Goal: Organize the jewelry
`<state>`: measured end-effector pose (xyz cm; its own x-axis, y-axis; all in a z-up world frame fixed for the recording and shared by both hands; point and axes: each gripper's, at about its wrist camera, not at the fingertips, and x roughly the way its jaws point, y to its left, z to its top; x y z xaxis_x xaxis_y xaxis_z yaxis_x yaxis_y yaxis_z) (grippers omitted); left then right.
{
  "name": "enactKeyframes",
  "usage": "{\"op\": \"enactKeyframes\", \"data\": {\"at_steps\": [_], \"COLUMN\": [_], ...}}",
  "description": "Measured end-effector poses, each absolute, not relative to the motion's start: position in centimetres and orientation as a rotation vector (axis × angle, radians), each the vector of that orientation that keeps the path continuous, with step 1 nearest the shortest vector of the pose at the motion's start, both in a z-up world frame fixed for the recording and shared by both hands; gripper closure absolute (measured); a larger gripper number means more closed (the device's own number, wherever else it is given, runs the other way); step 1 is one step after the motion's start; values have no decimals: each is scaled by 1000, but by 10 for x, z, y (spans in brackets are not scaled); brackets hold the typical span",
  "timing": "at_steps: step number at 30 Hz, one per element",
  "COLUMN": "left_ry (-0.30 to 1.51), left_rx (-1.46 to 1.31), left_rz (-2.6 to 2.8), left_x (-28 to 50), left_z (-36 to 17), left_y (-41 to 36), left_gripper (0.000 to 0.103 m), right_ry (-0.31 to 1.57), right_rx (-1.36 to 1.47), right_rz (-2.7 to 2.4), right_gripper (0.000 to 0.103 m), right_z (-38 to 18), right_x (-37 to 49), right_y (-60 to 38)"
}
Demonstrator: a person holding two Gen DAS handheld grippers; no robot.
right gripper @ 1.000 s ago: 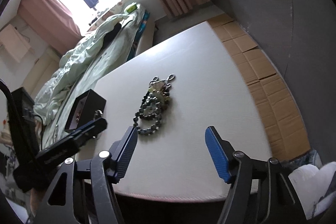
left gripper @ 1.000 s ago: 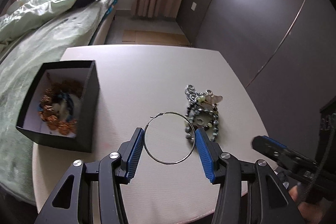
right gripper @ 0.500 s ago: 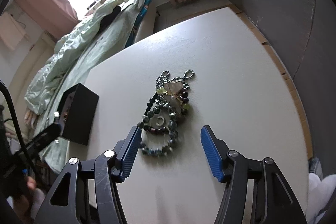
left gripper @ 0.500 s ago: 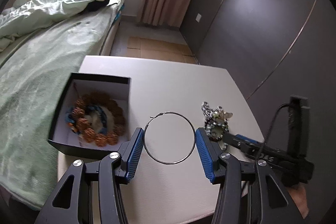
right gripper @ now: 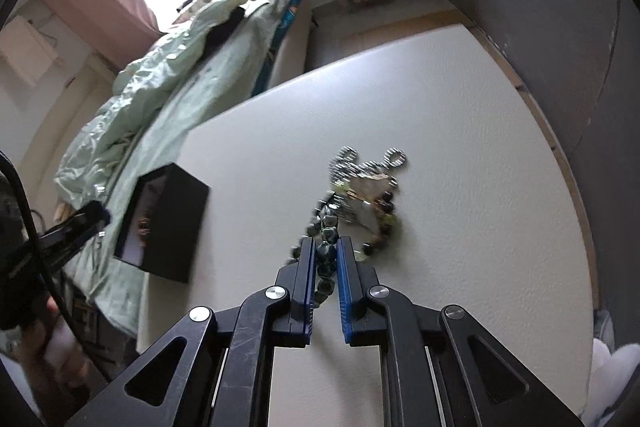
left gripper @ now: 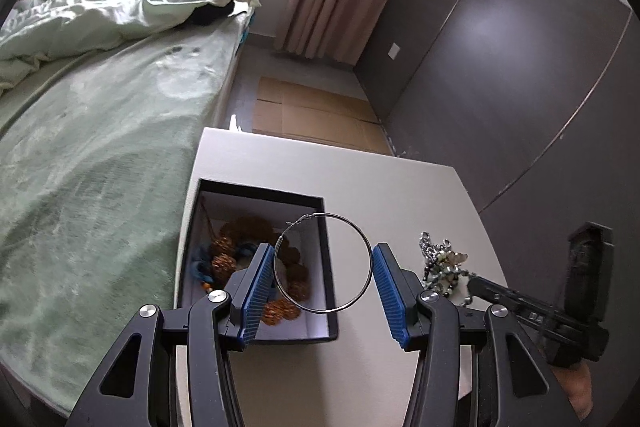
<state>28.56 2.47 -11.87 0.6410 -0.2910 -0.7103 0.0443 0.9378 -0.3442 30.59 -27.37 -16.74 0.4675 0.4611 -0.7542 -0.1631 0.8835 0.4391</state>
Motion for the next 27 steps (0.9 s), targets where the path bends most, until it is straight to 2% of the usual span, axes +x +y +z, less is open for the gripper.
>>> {"op": "enactKeyframes", "data": {"at_steps": [5,7,9,10,25,27], "left_ry": [875,893,883,868,820,816], "left_rx": [-326,-330,-338,-343,-397,-399], "left_rz": [-206,-195,-200,-197,-129,-124], "left_x": [293,296,296,294,265,262], "left_z": [-118,-118,-117,-114,-106,-105], "left_y": [35,38,42,44,96,101], "left_gripper": [49,42,21,19,18,15], "right_ry": [978,964,949,942,869,869], "right_rx": [308,301,293,290,240,229], "right_rz": [418,429,441,449,616,635], "right_gripper": [91,91,91,91,91,91], "right_z": [-146,-137,-128,-124,-74,-72], "right_x": [304,303,302,302,305,307], "right_y": [-258,-252,-245,-242,-161,-148]}}
